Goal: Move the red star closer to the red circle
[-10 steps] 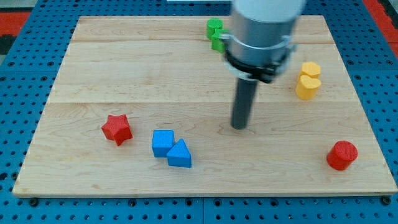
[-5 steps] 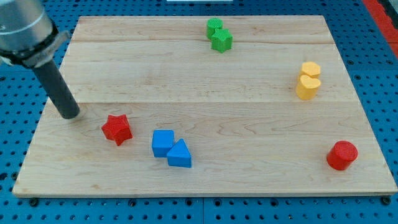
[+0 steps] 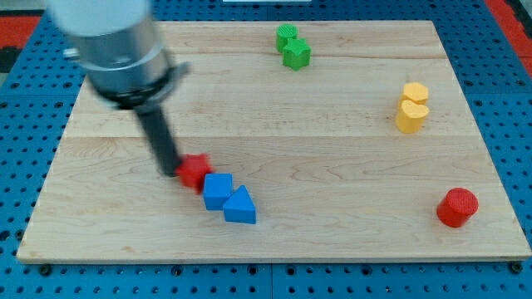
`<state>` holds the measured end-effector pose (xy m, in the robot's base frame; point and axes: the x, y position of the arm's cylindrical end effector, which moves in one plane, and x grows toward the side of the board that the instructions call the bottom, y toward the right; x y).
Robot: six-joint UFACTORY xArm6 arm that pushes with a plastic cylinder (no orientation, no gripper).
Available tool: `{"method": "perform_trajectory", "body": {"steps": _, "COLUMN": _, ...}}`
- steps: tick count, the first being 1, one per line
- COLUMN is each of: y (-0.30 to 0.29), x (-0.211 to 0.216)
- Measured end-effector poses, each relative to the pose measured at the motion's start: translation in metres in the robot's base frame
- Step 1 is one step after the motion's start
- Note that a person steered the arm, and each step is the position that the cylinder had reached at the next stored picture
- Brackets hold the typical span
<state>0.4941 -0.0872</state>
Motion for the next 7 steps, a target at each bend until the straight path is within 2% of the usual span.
{"method": "perform_trajectory", "body": {"steps": 1, "y": 0.092, "x": -0.003}}
{"method": "perform_trajectory", "body": {"steps": 2, "y": 0.098, "x": 0.003}}
{"method": "perform_trajectory", "body": {"steps": 3, "y": 0.089, "x": 0.028}}
{"method": "perform_trajectory", "body": {"steps": 4, "y": 0.168, "x": 0.029}}
{"method": "perform_trajectory", "body": {"steps": 5, "y": 0.197, "x": 0.009}}
{"method": "perform_trajectory", "body": {"steps": 6, "y": 0.263, "x": 0.003}}
{"method": "perform_trajectory", "body": {"steps": 7, "y": 0.3, "x": 0.015}}
